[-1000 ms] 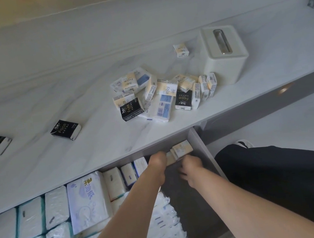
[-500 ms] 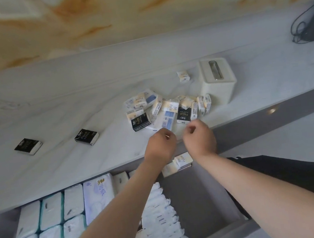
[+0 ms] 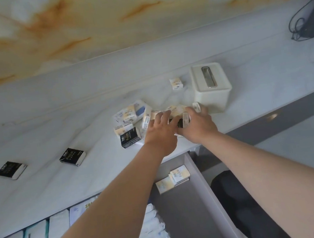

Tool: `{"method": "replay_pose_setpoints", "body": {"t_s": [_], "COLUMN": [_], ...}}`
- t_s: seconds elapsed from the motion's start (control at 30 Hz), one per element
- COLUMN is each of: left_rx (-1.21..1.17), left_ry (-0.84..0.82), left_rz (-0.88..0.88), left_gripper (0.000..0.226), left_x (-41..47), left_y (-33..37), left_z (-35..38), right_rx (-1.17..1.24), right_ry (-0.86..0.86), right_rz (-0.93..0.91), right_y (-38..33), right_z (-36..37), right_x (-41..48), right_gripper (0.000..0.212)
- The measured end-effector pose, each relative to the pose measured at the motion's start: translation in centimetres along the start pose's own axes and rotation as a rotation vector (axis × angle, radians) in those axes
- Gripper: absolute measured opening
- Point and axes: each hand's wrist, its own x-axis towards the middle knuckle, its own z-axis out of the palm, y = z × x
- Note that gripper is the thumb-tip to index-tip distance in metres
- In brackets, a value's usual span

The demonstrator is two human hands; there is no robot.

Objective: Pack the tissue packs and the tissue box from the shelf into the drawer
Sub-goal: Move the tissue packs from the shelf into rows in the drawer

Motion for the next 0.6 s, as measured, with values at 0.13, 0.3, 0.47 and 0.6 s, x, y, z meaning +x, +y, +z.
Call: {"method": "replay_pose_setpoints", "body": {"t_s": [0.13,0.3,0.47,0.6], "left_rx": [0.107,0.12,-0.205,-1.071], "left_ry": [-0.04,0.003,0.301,0.341], "left_rz": [-0.051,-0.106,-0.102,-0.321], "left_gripper": [0.061,0.062,0.054,0.041], "left_x": [0.0,-0.5,-0.9,-1.7], "left_y": [-1.0,-1.2,-1.1,-0.6], "left_z": [0.6,0.3,-0.4,-1.9], "right_rx": [0.083,0.015,0.178,0.796], "right_ry": [0.076,0.167,0.333,0.154], "right_rz": [0.007,-0.052,-0.152,-0.079], "right_y": [-0.4,0.0,-0.5,-3.6], "right_z": [0.7,0.1,-0.9,-2.0], "right_x": [0.5,0.1,-1.0,-2.9], "right_gripper": [0.059,0.046,0.04,0.033]}}
